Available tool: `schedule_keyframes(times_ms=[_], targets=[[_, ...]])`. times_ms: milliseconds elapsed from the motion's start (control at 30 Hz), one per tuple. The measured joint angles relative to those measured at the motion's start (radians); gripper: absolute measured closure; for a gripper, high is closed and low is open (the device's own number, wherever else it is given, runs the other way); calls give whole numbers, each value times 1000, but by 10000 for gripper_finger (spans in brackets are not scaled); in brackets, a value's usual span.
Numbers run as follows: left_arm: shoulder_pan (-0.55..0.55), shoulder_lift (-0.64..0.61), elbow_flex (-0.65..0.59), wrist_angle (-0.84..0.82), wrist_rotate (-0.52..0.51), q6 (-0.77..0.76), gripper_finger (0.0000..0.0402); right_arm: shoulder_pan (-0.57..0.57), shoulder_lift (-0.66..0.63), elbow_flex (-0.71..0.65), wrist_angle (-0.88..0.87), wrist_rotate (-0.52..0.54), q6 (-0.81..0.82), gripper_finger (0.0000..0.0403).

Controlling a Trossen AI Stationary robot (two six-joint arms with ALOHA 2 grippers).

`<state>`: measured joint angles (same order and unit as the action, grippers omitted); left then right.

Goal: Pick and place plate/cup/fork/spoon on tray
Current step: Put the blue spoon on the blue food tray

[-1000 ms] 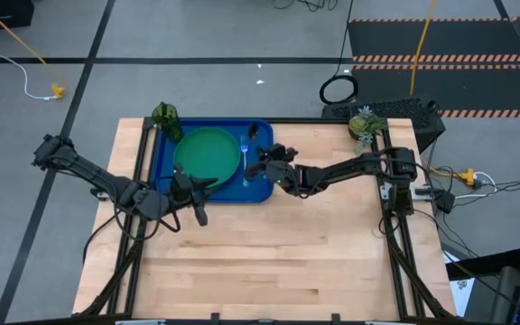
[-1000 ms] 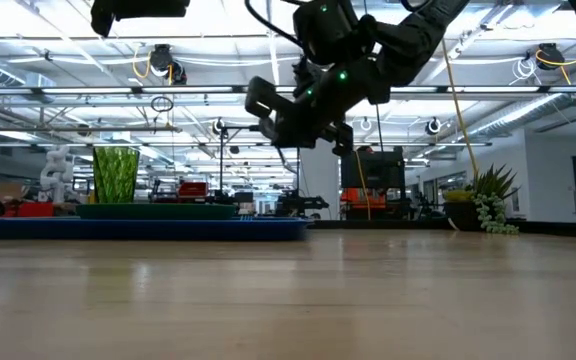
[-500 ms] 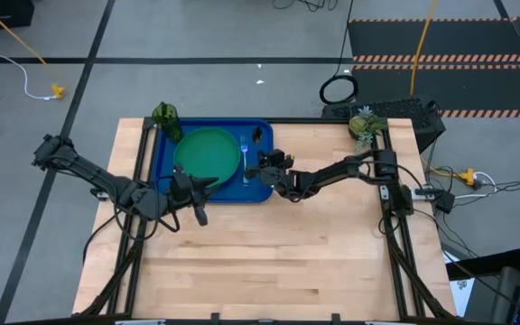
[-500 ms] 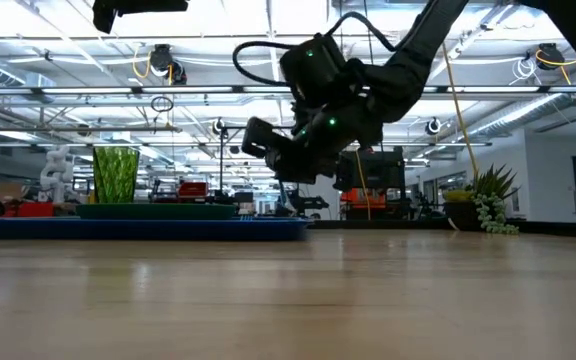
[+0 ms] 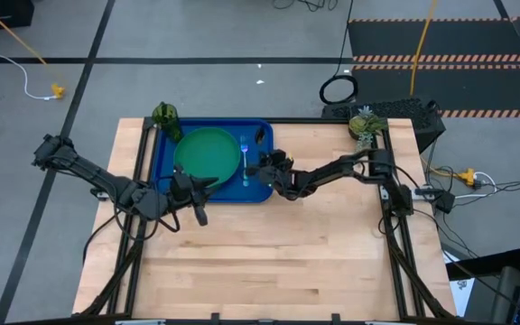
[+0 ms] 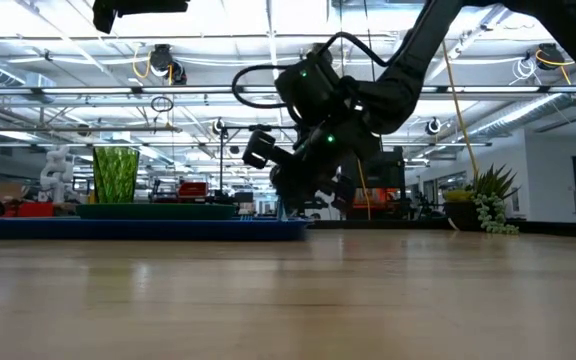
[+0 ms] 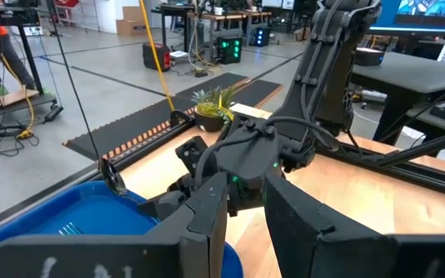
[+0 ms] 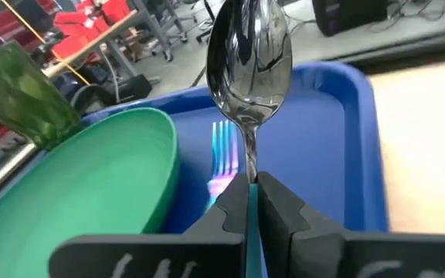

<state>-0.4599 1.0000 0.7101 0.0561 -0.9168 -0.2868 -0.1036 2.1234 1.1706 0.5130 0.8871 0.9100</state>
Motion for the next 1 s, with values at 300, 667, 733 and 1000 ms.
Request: schedule_keyframes(times_ms=[300, 667, 733, 1000], targets=[[0, 0, 0, 0, 1, 0, 314, 9, 3, 0, 29, -1, 6, 403], [-1, 0, 0, 0, 18, 1, 314, 9, 9, 0, -9, -2, 71, 403], [-1, 0, 0, 0, 22, 1, 314, 8, 9, 0, -14, -24, 88, 403], [-1, 0, 0, -1, 22, 0, 314, 5, 13, -1, -39, -48, 116, 403]])
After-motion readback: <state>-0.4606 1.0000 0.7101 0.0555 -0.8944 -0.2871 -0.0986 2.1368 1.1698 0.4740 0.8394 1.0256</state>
